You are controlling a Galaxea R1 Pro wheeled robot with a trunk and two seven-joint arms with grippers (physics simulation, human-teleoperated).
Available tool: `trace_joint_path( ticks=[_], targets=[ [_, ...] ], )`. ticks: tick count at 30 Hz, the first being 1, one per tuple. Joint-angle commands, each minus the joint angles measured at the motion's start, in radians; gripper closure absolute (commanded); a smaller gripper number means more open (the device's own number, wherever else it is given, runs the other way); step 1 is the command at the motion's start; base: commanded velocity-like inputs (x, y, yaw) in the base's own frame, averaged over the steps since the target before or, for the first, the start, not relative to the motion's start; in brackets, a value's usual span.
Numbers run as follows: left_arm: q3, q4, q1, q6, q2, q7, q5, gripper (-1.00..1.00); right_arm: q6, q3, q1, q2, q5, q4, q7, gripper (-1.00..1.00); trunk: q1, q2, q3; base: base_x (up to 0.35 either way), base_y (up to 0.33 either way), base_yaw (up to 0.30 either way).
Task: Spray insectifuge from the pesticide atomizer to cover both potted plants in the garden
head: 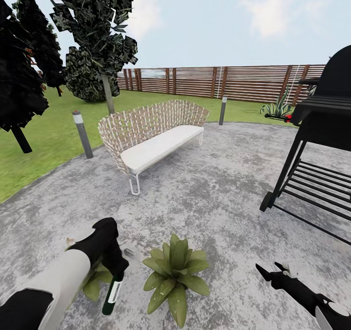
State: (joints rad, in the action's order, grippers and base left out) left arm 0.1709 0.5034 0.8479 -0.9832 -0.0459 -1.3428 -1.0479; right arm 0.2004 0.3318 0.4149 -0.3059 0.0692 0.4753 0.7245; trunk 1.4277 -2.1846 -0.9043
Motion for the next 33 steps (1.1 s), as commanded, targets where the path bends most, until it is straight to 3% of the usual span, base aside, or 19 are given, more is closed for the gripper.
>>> trace_joint_path(
  ticks=[1, 12, 19, 27, 33],
  targets=[
    [0.004, 0.000, 0.000, -0.009, -0.006, -0.009, -0.007, 1.00, -0.001, 0.003, 0.001, 0.000, 0.006, -0.001, 0.007, -1.00, 0.000, 0.000, -0.001, 0.000, 0.000, 0.000],
    [0.007, -0.014, -0.004, -0.003, -0.020, -0.007, -0.012, 1.00, -0.001, 0.003, 0.001, 0.000, 0.006, -0.001, 0.007, -1.00, 0.000, 0.000, -0.001, 0.000, 0.000, 0.000],
    [0.011, -0.007, -0.058, 0.000, -0.003, 0.003, -0.012, 1.00, -0.001, 0.003, 0.001, 0.000, 0.006, -0.001, 0.007, -1.00, 0.000, 0.000, -0.001, 0.000, 0.000, 0.000],
    [0.008, 0.002, -0.067, 0.000, 0.006, 0.008, -0.010, 1.00, -0.001, 0.003, 0.001, 0.000, 0.006, -0.001, 0.007, -1.00, 0.000, 0.000, -0.001, 0.000, 0.000, 0.000],
    [-0.001, 0.004, -0.067, -0.001, 0.011, 0.104, -0.004, 1.00, 0.000, 0.003, 0.001, -0.001, 0.006, -0.001, 0.007, -1.00, 0.000, 0.000, -0.001, 0.000, 0.000, 0.000]
  ],
)
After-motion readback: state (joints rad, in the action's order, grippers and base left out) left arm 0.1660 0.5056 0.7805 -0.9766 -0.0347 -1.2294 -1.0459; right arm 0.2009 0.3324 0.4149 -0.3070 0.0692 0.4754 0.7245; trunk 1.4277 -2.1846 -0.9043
